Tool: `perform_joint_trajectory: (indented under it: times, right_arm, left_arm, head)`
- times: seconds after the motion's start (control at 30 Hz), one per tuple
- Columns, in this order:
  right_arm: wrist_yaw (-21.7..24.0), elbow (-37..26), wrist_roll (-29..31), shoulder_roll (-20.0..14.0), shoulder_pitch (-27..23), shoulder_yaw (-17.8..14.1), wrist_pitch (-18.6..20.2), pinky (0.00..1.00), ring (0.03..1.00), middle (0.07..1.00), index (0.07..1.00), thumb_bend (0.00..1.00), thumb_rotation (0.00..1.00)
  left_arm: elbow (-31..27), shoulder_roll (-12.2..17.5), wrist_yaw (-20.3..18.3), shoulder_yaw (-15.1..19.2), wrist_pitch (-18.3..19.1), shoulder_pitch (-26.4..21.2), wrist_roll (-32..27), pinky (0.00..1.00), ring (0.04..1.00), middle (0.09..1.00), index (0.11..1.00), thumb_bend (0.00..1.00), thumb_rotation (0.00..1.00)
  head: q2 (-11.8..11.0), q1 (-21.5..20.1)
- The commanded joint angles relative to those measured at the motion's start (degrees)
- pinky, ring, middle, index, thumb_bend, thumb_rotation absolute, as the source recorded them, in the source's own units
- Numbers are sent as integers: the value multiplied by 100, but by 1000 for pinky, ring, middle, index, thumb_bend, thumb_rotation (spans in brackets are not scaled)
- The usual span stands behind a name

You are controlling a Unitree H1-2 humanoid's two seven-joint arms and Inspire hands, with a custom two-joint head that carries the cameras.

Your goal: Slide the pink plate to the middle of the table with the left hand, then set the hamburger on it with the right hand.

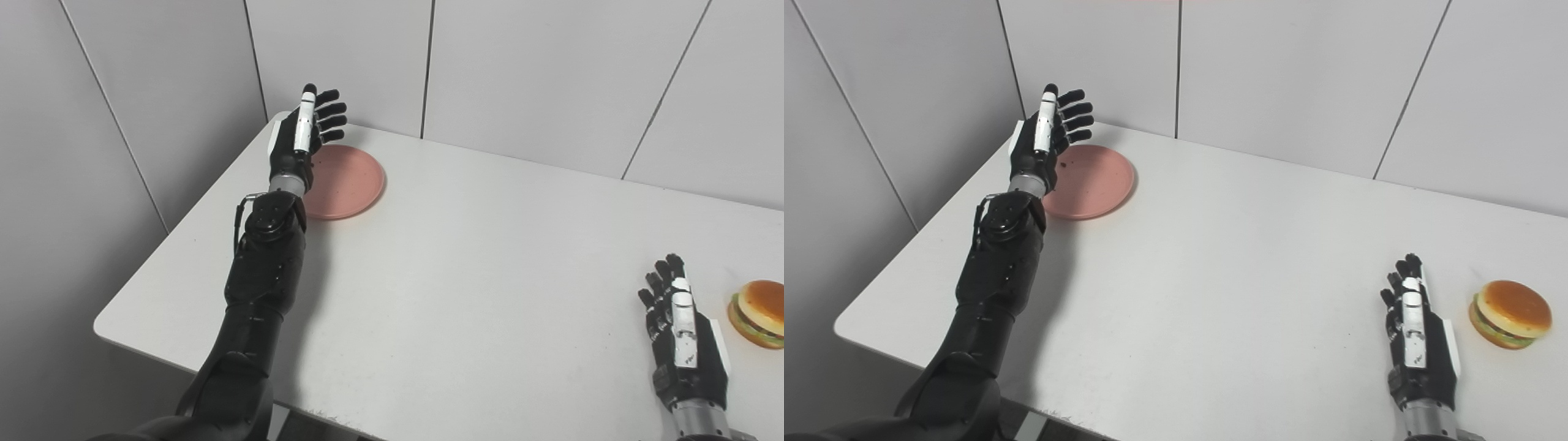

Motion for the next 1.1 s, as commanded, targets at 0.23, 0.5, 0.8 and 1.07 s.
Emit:
perform_joint_trajectory:
  times: [0.23,0.5,0.8,1.07]
  right_arm:
    - [-35,-152,-3,68,-56,-17,-201,1000,997,1000,997,527,924]
    - [-66,-200,-2,81,-34,11,-137,1000,1000,1000,1000,542,911]
    - [-101,-220,-67,67,-36,29,-166,1000,998,1000,1000,566,910]
    - [-93,-262,-24,59,-22,24,-107,1000,1000,1000,1000,565,902]
  left_arm:
    - [1664,852,-144,119,-1129,-856,-27,702,724,705,696,469,1000]
    - [2958,1203,-141,64,-1751,-1158,-40,799,781,748,725,519,1000]
    - [3585,1244,2,4,-1794,-1308,-16,852,810,775,753,455,1000]
    - [3960,1140,-23,-36,-2002,-1212,-66,838,825,782,747,434,1000]
  head:
    - [27,15]
    - [31,11]
    - [62,9]
    - [87,-11]
